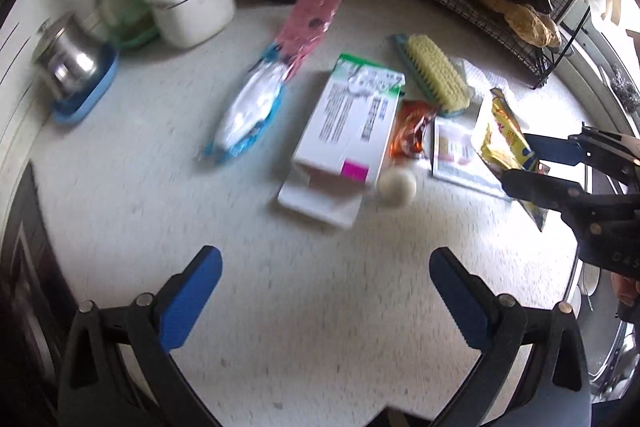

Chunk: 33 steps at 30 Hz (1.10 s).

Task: Collect trash
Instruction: 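Grasp the yellow yeast sachet with the right gripper while the left gripper grasps the medicine box, then carry sachet and medicine box down over the red bucket and release both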

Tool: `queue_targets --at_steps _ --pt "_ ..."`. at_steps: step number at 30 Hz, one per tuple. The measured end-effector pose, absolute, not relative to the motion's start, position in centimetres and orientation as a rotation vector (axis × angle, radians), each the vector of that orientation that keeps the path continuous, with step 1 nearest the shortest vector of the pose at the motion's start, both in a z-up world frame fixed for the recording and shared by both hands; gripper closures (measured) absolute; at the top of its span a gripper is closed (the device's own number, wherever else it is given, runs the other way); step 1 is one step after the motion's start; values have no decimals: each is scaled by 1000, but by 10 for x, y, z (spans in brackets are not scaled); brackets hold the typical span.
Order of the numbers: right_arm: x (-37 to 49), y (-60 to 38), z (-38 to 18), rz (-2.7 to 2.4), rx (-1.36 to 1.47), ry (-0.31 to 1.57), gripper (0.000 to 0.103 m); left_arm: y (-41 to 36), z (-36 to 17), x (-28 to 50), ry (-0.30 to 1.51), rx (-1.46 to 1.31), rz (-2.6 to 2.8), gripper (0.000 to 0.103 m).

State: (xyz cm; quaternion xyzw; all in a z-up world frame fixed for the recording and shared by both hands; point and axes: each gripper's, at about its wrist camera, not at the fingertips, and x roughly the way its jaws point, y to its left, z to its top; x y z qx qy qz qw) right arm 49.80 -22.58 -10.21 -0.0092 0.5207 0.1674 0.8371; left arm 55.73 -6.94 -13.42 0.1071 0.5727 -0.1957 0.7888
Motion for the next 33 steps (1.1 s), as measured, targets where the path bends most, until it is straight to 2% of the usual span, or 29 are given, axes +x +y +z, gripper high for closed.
queue_targets --at_steps 9,10,11,13,15,17,25,33 --pt "526 -228 -118 261 66 1098 63 -109 -159 613 1242 292 -527 1" --pt "526 -229 -119 259 75 1104 63 -112 -161 617 1245 302 -536 8" --pt "527 -231 -121 255 83 1112 63 -115 -164 620 1252 317 -542 21" --pt "531 -234 -126 252 98 1121 63 -119 -171 628 1270 339 -535 33" --pt "541 -233 -133 252 109 1131 63 -119 -173 634 1277 326 -534 33" --pt "542 -234 -136 254 112 1138 63 -121 -175 640 1282 316 -548 40" --pt "543 -233 -134 254 119 1131 63 -132 -174 637 1288 340 -560 43" --pt "524 -221 -107 271 107 1101 63 -114 -139 608 1239 258 -542 43"
